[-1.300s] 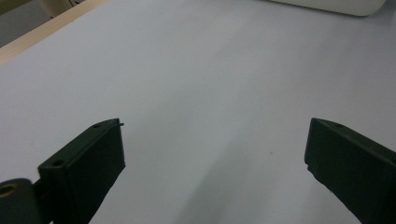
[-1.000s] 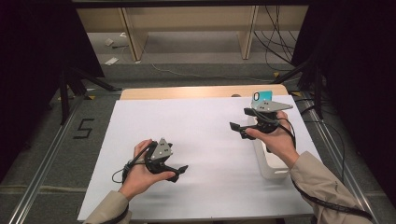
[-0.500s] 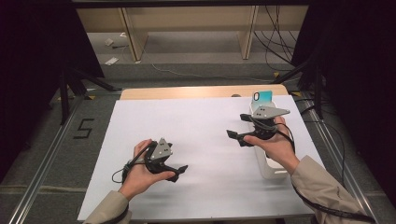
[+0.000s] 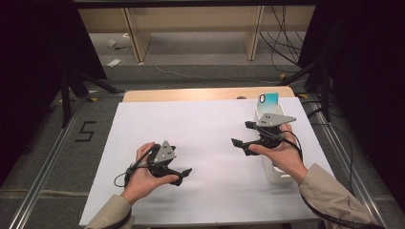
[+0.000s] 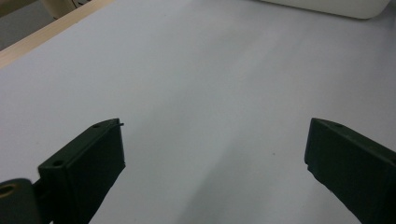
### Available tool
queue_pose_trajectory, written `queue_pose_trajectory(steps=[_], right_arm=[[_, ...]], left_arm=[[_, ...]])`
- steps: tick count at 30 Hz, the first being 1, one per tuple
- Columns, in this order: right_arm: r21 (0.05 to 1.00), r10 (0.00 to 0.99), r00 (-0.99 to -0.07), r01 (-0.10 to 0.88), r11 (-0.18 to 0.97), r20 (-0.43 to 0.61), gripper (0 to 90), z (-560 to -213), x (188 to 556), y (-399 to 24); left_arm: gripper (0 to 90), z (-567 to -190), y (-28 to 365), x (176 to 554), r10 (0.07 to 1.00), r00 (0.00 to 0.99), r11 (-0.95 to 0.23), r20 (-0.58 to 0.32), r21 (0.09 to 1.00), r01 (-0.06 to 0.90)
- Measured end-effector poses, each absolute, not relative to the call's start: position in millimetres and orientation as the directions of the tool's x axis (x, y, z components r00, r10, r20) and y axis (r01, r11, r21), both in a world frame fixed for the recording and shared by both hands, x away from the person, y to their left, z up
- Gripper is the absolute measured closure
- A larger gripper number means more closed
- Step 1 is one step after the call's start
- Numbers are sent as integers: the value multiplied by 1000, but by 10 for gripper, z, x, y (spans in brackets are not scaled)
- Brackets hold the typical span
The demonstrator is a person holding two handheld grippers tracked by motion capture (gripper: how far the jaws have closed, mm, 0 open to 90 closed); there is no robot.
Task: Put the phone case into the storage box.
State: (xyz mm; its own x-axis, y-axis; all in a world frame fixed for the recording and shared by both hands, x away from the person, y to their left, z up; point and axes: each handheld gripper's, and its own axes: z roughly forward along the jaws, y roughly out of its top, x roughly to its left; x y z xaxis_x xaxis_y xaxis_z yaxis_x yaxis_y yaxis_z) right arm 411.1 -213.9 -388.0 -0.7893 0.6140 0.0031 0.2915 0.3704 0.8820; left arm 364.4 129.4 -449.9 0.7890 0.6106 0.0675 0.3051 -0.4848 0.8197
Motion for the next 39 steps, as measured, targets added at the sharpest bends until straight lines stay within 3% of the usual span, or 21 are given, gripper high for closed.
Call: queue_pose_trajectory(steps=[39], right_arm=[[873, 549, -836, 281, 398, 19, 173, -4019, 3837, -2074]], left_arm=[[42, -4493, 1300, 3642, 613, 787, -481, 70, 823, 302]])
